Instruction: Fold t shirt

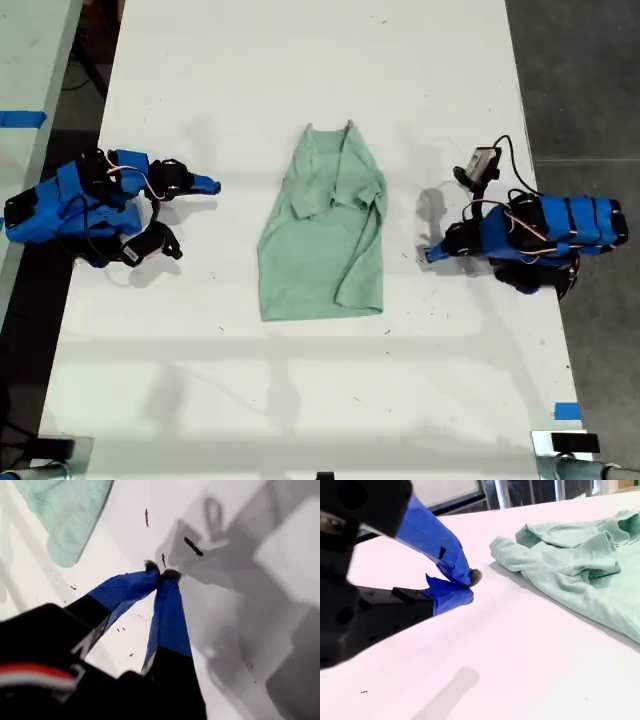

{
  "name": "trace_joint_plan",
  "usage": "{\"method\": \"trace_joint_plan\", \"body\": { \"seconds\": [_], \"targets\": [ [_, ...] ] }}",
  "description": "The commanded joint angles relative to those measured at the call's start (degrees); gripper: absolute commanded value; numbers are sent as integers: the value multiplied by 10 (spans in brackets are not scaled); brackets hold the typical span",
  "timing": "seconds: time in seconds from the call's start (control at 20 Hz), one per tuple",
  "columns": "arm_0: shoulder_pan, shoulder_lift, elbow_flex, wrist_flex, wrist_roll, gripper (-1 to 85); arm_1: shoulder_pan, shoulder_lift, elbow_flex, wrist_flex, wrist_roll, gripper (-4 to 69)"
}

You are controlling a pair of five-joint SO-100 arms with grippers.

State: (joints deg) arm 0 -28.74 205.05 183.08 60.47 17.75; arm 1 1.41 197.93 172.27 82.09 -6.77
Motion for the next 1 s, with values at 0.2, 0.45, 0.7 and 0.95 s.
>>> {"method": "trace_joint_plan", "body": {
  "seconds": [0.2,0.45,0.7,0.95],
  "targets": [
    [0,3,7,1,0,-1,71,12,43,-23,-125,19],
    [0,3,7,1,-1,-1,63,23,44,-25,-146,15],
    [0,3,7,1,0,-1,62,23,44,-25,-146,15],
    [1,3,7,1,1,-1,62,23,44,-25,-143,16]
  ]
}}
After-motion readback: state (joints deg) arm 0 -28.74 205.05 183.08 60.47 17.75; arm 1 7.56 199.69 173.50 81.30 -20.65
